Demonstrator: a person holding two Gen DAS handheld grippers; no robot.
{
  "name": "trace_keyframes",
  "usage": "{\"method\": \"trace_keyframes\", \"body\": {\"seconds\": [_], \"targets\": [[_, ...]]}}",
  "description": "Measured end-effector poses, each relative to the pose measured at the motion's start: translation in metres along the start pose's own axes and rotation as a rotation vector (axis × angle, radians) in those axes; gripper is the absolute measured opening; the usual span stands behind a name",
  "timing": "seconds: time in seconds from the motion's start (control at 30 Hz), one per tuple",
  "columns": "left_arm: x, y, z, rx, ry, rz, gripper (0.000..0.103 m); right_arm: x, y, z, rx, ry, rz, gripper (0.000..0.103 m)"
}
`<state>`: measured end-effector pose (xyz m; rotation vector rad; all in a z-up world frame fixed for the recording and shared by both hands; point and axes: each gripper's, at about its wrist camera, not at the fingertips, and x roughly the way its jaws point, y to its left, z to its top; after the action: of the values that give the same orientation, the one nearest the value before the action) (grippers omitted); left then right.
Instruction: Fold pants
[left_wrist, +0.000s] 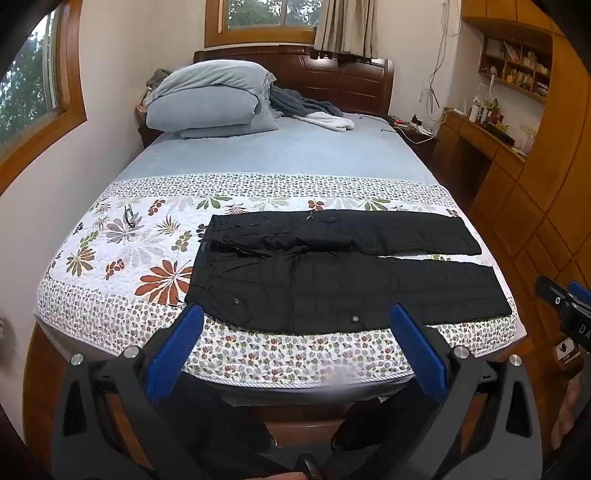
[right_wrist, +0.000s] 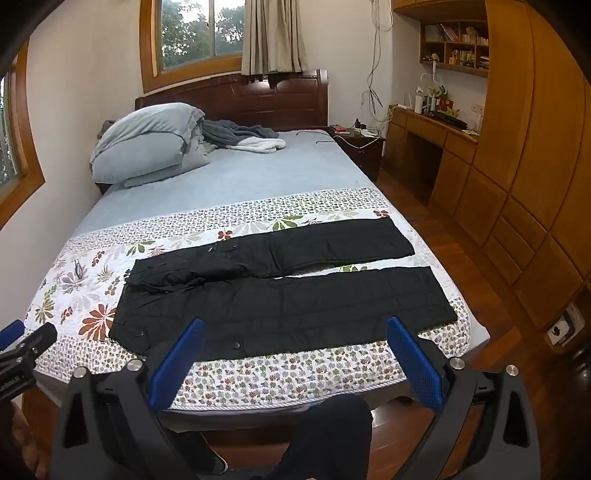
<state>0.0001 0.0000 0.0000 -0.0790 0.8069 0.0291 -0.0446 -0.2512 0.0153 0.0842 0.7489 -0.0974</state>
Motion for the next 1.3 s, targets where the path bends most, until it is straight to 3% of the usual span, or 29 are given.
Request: {"method": "trace_keyframes", "body": {"seconds": [1.3], "targets": [[-0.0023, -0.0007, 0.0003, 0.006, -0.004, 0.008, 0.100, 0.0043, 0.0008, -0.0026, 0.001, 0.010, -0.002, 0.100]]}}
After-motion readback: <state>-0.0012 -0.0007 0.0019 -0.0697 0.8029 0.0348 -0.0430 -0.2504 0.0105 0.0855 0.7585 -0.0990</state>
